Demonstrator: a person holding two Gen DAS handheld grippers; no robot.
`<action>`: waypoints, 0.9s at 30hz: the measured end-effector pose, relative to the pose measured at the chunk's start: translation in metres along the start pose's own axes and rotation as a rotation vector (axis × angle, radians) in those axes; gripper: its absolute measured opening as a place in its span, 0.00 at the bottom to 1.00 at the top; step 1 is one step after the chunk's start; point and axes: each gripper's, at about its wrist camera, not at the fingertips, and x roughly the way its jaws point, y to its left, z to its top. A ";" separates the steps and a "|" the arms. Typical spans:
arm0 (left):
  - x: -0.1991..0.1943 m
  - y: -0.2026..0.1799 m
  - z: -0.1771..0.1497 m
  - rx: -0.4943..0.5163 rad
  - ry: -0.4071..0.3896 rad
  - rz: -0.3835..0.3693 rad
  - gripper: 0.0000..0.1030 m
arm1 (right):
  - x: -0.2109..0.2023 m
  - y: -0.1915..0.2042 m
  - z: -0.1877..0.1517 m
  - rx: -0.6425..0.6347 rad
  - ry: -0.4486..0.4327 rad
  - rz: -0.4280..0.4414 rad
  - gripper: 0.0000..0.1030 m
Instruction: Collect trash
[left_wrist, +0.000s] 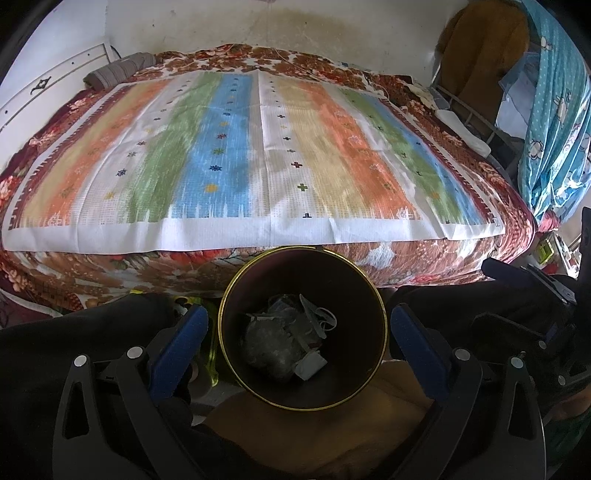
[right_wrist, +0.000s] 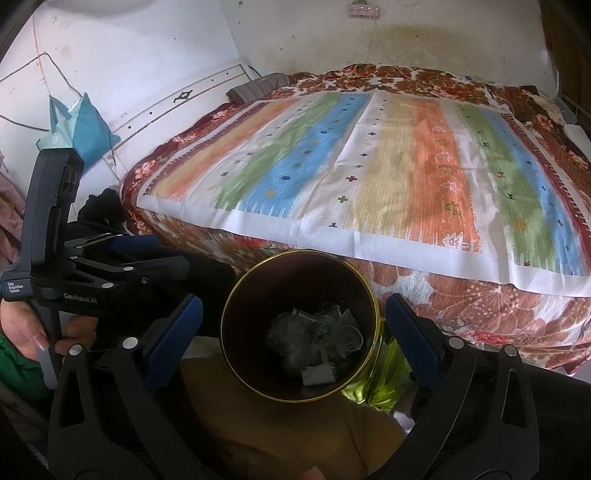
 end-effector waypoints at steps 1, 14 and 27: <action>0.000 0.000 0.000 0.000 0.000 0.001 0.94 | 0.000 0.000 0.000 0.000 0.001 0.000 0.92; 0.001 -0.001 -0.001 -0.001 0.002 -0.001 0.94 | 0.001 0.002 -0.001 -0.002 0.005 0.002 0.92; 0.004 -0.001 -0.005 0.021 0.014 0.007 0.94 | 0.002 0.004 -0.003 -0.003 0.009 0.005 0.92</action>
